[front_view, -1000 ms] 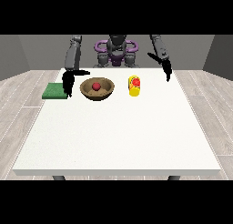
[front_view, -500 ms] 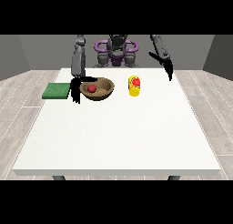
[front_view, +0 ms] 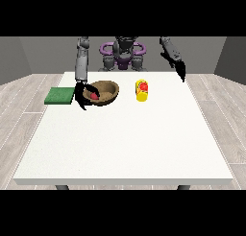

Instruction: Pick the cup and pour the ball into the bowl, then pick the bowl and place it on the pad

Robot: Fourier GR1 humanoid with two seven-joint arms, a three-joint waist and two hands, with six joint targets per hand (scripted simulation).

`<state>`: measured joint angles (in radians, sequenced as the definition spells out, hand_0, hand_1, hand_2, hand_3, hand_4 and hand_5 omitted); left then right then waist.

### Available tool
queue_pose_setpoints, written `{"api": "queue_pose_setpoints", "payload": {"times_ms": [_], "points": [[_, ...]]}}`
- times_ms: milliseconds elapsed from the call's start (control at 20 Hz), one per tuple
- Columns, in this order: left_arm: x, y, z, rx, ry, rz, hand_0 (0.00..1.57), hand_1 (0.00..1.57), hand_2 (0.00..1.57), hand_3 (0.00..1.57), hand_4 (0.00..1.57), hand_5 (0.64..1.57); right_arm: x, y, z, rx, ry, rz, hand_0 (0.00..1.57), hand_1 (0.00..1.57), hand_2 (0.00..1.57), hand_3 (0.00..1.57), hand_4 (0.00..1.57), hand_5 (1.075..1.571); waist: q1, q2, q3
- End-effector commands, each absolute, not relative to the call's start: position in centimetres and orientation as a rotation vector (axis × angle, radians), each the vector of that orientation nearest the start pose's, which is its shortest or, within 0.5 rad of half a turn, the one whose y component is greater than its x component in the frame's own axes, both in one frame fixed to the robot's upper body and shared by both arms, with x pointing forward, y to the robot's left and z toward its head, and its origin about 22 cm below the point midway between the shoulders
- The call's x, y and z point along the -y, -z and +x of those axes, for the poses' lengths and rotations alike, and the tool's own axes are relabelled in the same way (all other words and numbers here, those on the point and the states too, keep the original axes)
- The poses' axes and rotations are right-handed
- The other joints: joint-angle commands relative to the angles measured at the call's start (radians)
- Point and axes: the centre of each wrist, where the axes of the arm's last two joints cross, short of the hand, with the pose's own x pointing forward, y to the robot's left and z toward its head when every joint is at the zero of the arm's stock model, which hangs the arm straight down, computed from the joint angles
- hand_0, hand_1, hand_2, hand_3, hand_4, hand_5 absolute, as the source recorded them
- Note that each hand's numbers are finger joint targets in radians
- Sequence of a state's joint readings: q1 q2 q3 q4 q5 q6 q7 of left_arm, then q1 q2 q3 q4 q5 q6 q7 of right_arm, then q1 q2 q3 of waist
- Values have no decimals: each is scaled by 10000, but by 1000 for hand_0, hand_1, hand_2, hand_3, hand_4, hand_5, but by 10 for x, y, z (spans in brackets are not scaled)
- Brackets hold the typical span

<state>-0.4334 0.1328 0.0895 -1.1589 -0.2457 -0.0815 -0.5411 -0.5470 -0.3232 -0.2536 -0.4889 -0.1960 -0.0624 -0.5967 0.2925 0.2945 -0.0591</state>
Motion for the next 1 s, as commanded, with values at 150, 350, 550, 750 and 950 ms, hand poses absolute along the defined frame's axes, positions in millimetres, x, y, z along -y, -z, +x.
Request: {"api": "queue_pose_setpoints", "payload": {"times_ms": [150, 350, 550, 750, 950], "points": [[-216, -51, 355, 21609, 5520, 276, 0, 0, 0, 0, 0, 711, 407, 72, 288, 13195, -1217, -7834, 1571, 1571, 1571, 1571, 1299, 1566, 1311, 1449, 500], [-207, -50, 357, 21261, 5710, -31, 0, 0, 0, 0, 0, 714, 424, 44, 301, 12664, -772, -8843, 1571, 1571, 1571, 1571, 1269, 1571, 1737, 921, 512], [-204, -21, 351, 20240, 5392, -253, 0, 0, 0, 0, 0, 711, 422, 28, 315, 11328, -485, -8424, 1571, 1571, 1571, 1571, 1179, 1571, 1606, -162, 514], [-236, 9, 345, 19236, 4545, 292, 0, 0, 0, 0, 0, 707, 412, 3, 338, 10003, -1700, -8396, 1571, 1571, 1571, 1571, 1183, 1570, 910, -1315, 534], [-273, 47, 319, 17917, 3781, 727, 0, 0, 0, 0, 0, 726, 435, -34, 342, 8841, -4060, -8805, 1571, 1571, 1571, 1571, 1308, 1554, -70, -2487, 538]]}}
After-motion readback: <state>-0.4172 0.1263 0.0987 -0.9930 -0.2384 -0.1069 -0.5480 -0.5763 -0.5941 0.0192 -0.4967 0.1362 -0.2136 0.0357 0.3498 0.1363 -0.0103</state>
